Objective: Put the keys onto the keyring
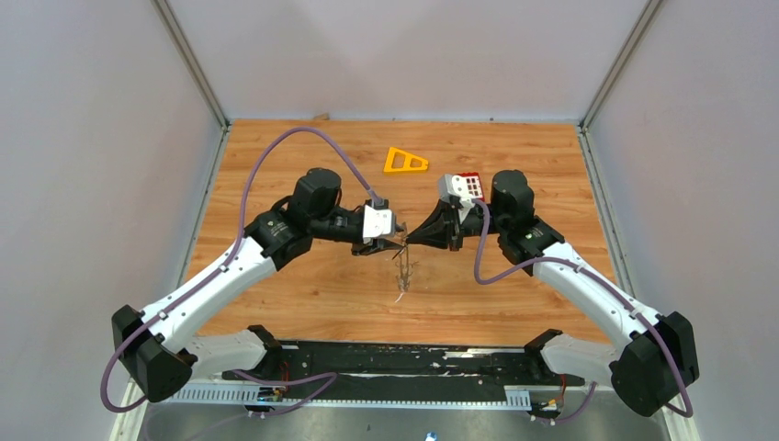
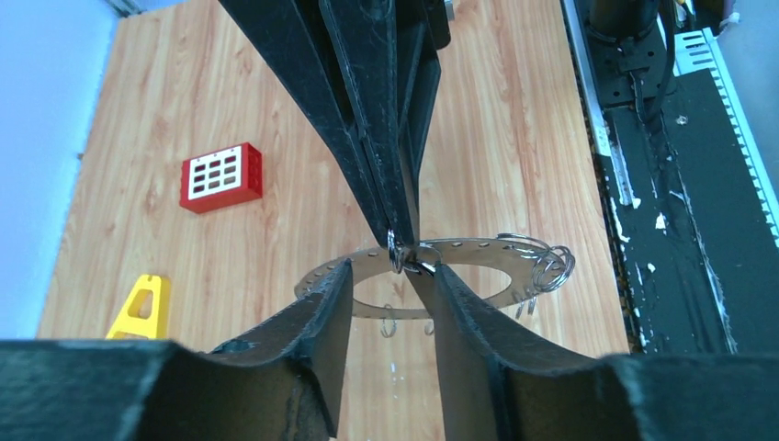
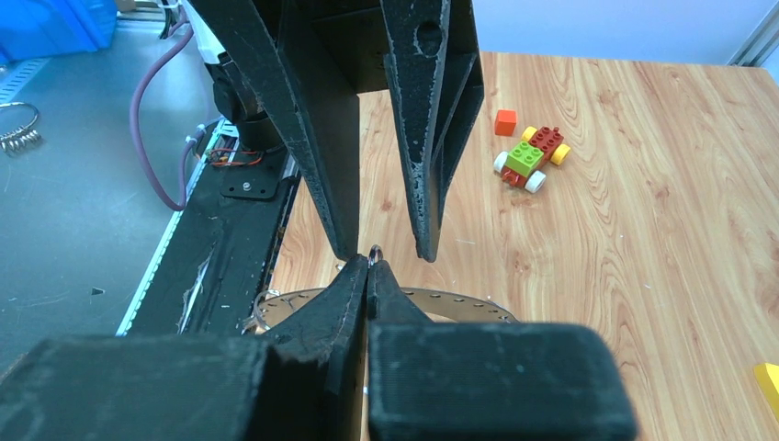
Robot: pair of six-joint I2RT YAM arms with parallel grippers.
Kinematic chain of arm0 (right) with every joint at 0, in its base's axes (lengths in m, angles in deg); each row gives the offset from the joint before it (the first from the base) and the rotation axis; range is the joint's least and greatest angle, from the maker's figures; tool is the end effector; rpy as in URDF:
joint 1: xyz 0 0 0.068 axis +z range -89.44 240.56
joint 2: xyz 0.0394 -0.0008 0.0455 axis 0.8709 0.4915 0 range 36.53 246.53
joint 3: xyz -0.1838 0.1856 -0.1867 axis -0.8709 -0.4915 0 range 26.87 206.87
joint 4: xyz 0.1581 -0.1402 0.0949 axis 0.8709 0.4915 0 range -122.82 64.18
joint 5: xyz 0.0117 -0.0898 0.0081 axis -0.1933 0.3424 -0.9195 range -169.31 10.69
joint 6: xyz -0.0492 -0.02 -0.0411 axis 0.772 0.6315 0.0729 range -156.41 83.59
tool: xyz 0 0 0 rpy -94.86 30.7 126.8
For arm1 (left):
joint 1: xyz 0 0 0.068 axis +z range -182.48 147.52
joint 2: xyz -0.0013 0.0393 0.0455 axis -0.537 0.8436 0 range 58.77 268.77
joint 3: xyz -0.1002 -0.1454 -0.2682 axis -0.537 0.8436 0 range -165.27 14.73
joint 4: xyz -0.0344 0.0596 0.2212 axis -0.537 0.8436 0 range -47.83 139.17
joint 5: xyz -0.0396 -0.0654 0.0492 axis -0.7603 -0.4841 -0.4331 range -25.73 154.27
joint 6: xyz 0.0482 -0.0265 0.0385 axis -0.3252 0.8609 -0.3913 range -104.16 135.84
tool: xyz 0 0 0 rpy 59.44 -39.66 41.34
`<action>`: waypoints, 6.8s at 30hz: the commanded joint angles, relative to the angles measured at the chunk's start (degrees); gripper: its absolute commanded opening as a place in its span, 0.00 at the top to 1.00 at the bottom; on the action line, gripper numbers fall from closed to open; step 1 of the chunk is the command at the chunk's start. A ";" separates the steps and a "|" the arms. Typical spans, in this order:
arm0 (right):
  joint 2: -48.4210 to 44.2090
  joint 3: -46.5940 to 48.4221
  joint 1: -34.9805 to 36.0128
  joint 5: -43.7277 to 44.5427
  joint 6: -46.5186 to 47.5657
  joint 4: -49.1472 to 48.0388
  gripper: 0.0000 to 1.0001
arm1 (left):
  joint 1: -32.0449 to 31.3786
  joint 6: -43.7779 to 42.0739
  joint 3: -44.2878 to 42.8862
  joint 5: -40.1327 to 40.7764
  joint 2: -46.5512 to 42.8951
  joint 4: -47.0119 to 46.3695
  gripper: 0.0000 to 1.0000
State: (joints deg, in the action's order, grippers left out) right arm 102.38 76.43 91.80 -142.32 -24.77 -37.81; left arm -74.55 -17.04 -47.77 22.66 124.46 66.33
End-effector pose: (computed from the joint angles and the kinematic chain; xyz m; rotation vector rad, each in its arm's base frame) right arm 0.1543 0.1493 0.3783 -1.3500 1.2101 1.2043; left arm 0.1306 -0.1660 0.3949 1.5566 1.2834 -0.8402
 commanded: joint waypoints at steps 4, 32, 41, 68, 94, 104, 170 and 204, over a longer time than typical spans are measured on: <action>0.08 2.17 -0.14 -1.44 -0.30 -3.09 1.00 | 0.13 0.03 1.08 -2.86 -0.13 -4.88 0.63; 0.06 2.78 -0.14 1.01 1.56 -0.32 0.96 | 0.01 0.32 1.42 0.81 0.02 -2.75 1.00; -0.13 4.47 -0.19 6.02 3.60 3.75 0.61 | -4.55 3.58 -15.79 19.00 7.92 22.21 1.00; 2.90 1.94 -0.16 3.53 -0.74 -1.95 0.62 | -8.39 13.32 -41.67 23.10 23.66 47.81 1.00; 5.78 0.38 0.15 -4.56 -7.37 -9.85 0.72 | -8.36 12.17 -30.09 18.77 15.44 34.37 1.00; 2.60 0.97 -1.46 0.21 -4.34 -5.41 0.67 | -8.39 10.23 -28.05 19.97 13.56 35.11 1.00; 0.71 1.38 -0.97 -4.98 -7.53 -9.38 1.00 | -7.25 6.99 -13.78 20.71 1.72 16.65 0.48; 1.30 0.36 -1.07 -7.05 -10.13 -13.03 1.00 | -5.90 4.00 0.16 8.69 -4.96 -3.31 0.93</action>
State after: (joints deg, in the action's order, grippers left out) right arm 104.56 76.45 91.08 -148.50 -35.29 -48.94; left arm -80.47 -13.06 -47.55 33.11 119.45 64.56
